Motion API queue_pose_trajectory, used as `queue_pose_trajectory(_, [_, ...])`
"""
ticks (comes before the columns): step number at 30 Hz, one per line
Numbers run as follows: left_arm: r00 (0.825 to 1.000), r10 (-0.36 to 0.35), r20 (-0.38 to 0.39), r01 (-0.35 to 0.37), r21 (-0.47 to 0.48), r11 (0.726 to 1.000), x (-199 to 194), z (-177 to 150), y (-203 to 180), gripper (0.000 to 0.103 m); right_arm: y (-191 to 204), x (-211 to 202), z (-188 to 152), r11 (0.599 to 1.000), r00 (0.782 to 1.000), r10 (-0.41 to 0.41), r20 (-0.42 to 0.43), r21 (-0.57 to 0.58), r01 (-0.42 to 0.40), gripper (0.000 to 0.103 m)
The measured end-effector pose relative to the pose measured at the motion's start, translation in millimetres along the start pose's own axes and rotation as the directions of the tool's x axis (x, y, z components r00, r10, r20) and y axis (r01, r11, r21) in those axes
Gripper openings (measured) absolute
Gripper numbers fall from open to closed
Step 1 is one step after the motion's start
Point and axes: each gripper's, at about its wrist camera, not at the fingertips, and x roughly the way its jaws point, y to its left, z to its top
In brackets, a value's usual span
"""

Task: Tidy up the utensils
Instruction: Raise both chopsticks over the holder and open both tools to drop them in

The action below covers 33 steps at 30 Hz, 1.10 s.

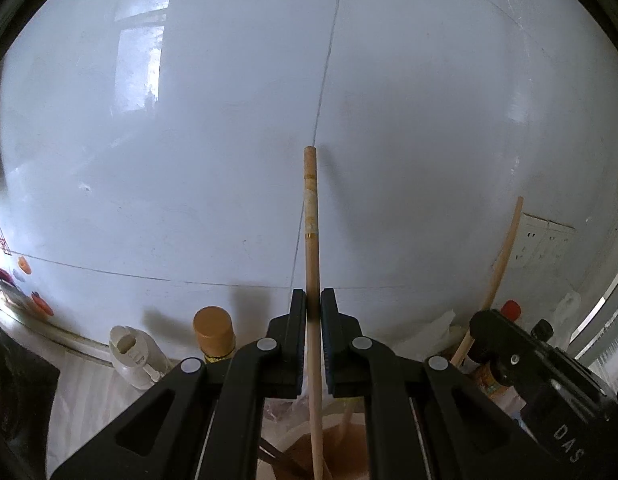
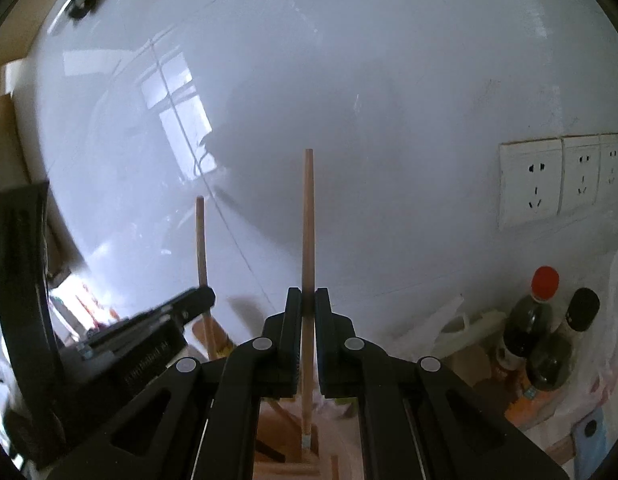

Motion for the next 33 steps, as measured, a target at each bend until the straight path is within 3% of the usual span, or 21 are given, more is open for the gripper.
queue_pose_trajectory(10, [0.999, -0.005, -0.049, 0.005, 0.004, 1.000, -14.5, -10.3, 8.7, 0.005, 4.1, -12.0, -8.1, 0.998, 0.999, 0.039, -0.037, -0.042, -0.041, 0.007])
queue_pose_trajectory(15, [0.998, 0.018, -0.057, -0.018, 0.010, 1.000, -31.7, -17.8, 12.8, 0.007, 10.5, -7.1, -13.0, 0.995, 0.990, 0.067, -0.124, -0.070, -0.076, 0.007])
queue_pose_trajectory(18, [0.996, 0.046, -0.082, -0.047, -0.002, 0.999, -41.4, -20.0, 15.8, 0.019, 13.1, 5.8, -17.6, 0.991, 0.969, 0.081, -0.232, -0.086, -0.103, 0.009])
queue_pose_trajectory(19, [0.995, 0.065, -0.082, -0.066, -0.008, 0.998, -46.5, -21.5, 18.6, 0.032, 12.9, 7.5, -18.1, 0.991, 0.966, 0.078, -0.246, -0.090, -0.103, 0.017])
queue_pose_trajectory(20, [0.994, 0.079, -0.078, -0.080, -0.013, 0.997, -49.0, -23.8, 20.5, 0.051, 12.1, 8.3, -17.5, 0.991, 0.961, 0.080, -0.264, -0.086, -0.107, 0.025])
queue_pose_trajectory(21, [0.993, 0.091, -0.072, -0.092, -0.018, 0.996, -52.6, -26.0, 22.2, 0.061, 10.2, 6.7, -16.7, 0.990, 0.958, 0.097, -0.271, -0.072, -0.121, 0.040])
queue_pose_trajectory(22, [0.993, 0.096, -0.065, -0.098, -0.026, 0.995, -58.1, -27.4, 24.3, 0.074, 8.3, 2.4, -15.4, 0.990, 0.958, 0.111, -0.265, -0.058, -0.130, 0.049])
queue_pose_trajectory(23, [0.993, 0.102, -0.060, -0.104, -0.037, 0.994, -63.3, -28.4, 27.0, 0.078, 7.5, -1.8, -14.1, 0.990, 0.961, 0.107, -0.257, -0.057, -0.125, 0.050])
queue_pose_trajectory(28, [0.987, 0.145, -0.065, -0.148, -0.038, 0.988, -79.3, -35.4, 34.4, 0.078, -2.9, -28.3, -6.4, 0.994, 0.974, 0.091, -0.210, -0.035, -0.100, 0.050])
queue_pose_trajectory(33, [0.978, 0.193, -0.081, -0.195, -0.020, 0.981, -91.0, -45.2, 36.4, 0.078, -29.9, -59.6, -9.3, 0.996, 0.979, 0.068, -0.190, 0.064, -0.057, 0.050])
